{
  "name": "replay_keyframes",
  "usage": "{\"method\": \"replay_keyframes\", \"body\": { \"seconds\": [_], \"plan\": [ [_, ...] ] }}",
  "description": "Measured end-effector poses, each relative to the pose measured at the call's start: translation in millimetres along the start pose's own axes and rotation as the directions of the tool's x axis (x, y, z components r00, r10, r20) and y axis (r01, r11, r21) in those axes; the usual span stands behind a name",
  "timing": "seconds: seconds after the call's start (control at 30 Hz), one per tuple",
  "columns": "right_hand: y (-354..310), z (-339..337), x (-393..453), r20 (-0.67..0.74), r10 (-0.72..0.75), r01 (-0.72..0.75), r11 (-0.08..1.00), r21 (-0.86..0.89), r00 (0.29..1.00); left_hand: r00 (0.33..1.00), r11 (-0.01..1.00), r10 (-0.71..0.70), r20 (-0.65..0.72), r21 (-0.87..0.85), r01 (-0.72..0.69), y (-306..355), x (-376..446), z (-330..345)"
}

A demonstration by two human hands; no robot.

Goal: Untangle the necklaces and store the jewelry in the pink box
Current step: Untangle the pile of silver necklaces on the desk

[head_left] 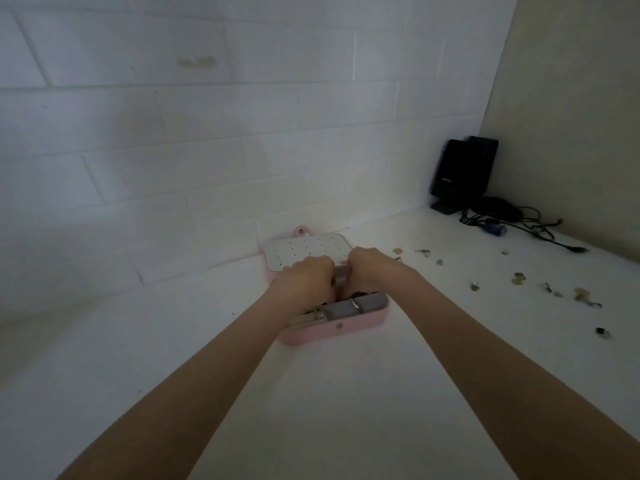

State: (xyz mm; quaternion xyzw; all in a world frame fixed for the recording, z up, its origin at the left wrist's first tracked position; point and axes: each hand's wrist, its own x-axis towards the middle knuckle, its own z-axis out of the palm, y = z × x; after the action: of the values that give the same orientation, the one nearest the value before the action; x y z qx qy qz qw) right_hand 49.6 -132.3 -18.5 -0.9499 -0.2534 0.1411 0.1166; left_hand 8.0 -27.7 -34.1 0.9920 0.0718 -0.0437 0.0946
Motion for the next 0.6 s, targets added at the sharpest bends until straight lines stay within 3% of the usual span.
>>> {"method": "replay_keyframes", "body": {
  "seconds": [0.13,0.23,0.33,0.5,0.6],
  "plan": [
    [4.3,-8.5,1.9,-0.001,0.000,0.000,0.999,-0.044,1.000,1.000,1.000,0.012,0.011,0.001,-0.012,-1.5,2.3,-3.5],
    [1.6,-13.0,0.6,-0.030,-0.023,0.019,0.990,-0.142,0.999,0.999,0.994,0.044,-0.026,0.099,-0.041,4.7,5.3,-3.3],
    [-7.9,-10.3,0.2,0.042,-0.030,0.038,0.977,-0.211,0.999,0.996,0.985,0.052,-0.072,0.167,-0.039,9.6,6.4,1.0],
    [-12.5,-10.9,8.6,0.124,-0.042,0.061,0.986,-0.155,0.991,0.998,0.998,0.067,0.000,0.011,-0.067,2.2,4.2,1.8],
    [-12.1,-8.5,11.2,0.187,-0.052,0.072,0.992,-0.104,0.981,0.994,0.994,0.108,-0.002,0.001,-0.108,0.5,4.1,3.9]
  ]
}}
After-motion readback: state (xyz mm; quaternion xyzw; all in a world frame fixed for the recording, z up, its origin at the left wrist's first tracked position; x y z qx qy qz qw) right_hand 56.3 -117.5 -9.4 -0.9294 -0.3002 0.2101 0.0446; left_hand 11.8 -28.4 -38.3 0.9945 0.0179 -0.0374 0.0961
